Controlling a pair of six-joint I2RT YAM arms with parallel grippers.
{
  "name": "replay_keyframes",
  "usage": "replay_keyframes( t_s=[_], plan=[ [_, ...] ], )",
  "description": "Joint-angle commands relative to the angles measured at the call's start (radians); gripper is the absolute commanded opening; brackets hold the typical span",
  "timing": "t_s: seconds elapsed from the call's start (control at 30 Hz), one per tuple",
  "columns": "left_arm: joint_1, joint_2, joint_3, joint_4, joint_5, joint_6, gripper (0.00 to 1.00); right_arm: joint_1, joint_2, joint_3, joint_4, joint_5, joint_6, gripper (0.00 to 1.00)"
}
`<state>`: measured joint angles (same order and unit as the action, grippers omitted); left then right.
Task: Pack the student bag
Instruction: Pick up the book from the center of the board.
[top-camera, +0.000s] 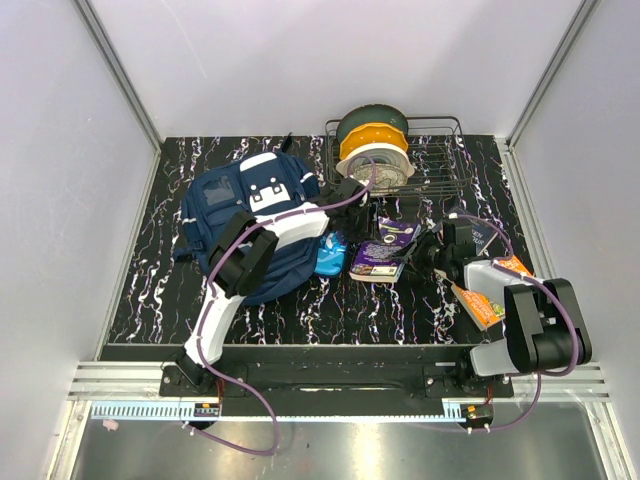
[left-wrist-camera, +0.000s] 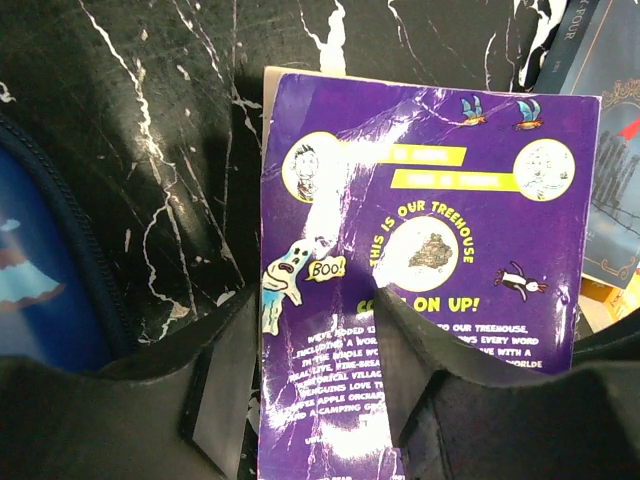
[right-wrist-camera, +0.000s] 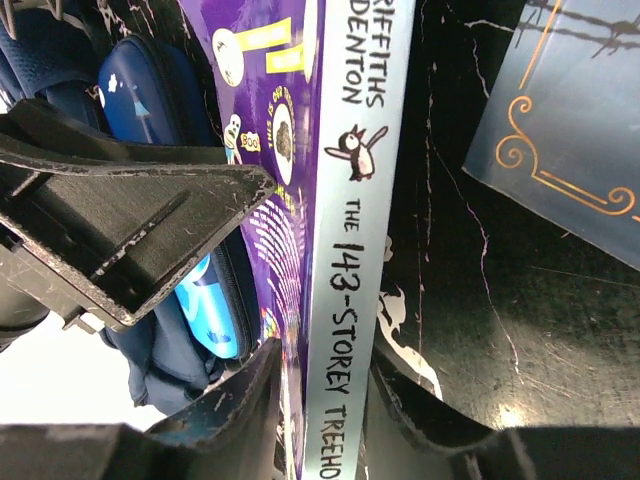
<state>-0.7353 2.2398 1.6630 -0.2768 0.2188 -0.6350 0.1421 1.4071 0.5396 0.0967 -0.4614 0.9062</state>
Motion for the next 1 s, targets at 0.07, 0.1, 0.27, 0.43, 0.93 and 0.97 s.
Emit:
replay_keyframes(
  t_s=[0.07,0.1,0.27,0.43,0.93,0.97],
  plan=[
    [-0.033,0.011,-0.031,0.022,0.126,-0.037,0.5,0.013,0.012,0.063,0.107,-0.043,0.016,0.17],
    [-0.032,0.011,-0.035,0.022,0.128,-0.037,0.5,0.013,0.003,0.057,0.101,-0.03,0.014,0.02],
    [-0.03,-0.077,-0.062,0.019,0.065,-0.022,0.67,0.013,-0.109,0.088,-0.04,0.015,-0.092,0.0],
    [-0.027,-0.219,-0.091,0.053,0.01,0.014,0.93,0.013,-0.285,0.06,-0.089,0.014,-0.125,0.0],
    [0.14,-0.811,-0.509,0.447,0.266,-0.005,0.99,0.011,-0.505,0.109,0.105,-0.361,-0.101,0.0],
    [0.161,-0.83,-0.546,0.474,0.29,-0.014,0.99,0.013,-0.491,0.123,0.13,-0.384,-0.09,0.0]
  ],
)
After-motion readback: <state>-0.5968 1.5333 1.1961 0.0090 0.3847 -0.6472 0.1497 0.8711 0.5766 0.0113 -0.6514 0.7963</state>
